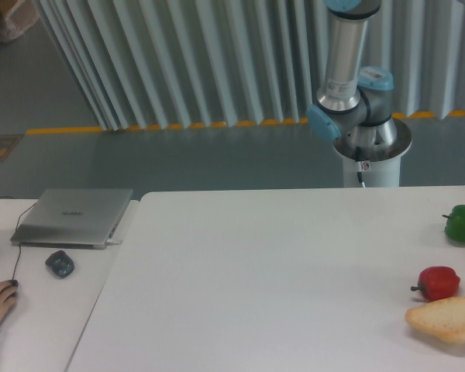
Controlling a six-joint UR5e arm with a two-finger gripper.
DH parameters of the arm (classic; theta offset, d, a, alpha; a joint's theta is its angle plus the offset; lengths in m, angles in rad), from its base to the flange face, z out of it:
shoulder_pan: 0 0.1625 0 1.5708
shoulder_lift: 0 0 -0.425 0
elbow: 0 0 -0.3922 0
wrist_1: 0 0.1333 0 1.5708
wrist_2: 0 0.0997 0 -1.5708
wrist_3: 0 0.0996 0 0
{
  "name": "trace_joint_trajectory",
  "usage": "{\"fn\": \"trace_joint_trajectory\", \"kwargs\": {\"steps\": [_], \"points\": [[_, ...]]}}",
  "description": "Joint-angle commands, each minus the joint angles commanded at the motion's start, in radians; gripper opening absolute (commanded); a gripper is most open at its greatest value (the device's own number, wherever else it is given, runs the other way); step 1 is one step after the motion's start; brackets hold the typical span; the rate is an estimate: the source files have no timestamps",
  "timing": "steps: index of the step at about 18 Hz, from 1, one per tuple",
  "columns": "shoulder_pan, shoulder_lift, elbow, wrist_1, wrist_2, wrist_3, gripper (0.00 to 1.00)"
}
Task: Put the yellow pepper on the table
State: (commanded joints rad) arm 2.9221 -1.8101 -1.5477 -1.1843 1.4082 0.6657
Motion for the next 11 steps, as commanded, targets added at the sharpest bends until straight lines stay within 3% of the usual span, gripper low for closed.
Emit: {"fn": "trace_joint_trajectory", "kwargs": {"steps": [7,11], "points": [[0.023,-0.005,-0.009,0.000,0.005,-0.011,1.00],[0.045,-0.002,-0.075,0.028,0.006,-0.027,1.00]]}}
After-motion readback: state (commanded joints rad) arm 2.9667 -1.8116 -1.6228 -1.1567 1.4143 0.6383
